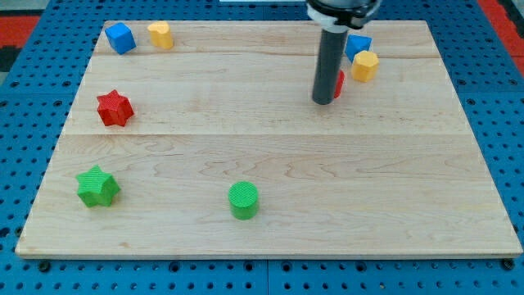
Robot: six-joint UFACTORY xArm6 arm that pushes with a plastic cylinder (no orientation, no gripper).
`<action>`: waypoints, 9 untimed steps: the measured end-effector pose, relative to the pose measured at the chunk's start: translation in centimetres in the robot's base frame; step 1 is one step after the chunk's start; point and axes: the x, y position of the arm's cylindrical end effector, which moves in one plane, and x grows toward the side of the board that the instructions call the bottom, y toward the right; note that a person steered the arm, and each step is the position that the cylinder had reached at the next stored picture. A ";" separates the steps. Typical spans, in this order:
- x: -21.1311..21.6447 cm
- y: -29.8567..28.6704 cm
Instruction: Move the green circle to the bottom of the yellow hexagon and red circle
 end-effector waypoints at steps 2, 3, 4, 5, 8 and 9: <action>-2.8 1.7; -5.0 2.6; -1.0 1.6; 7.6 1.3; 21.6 -10.7; 18.6 -12.7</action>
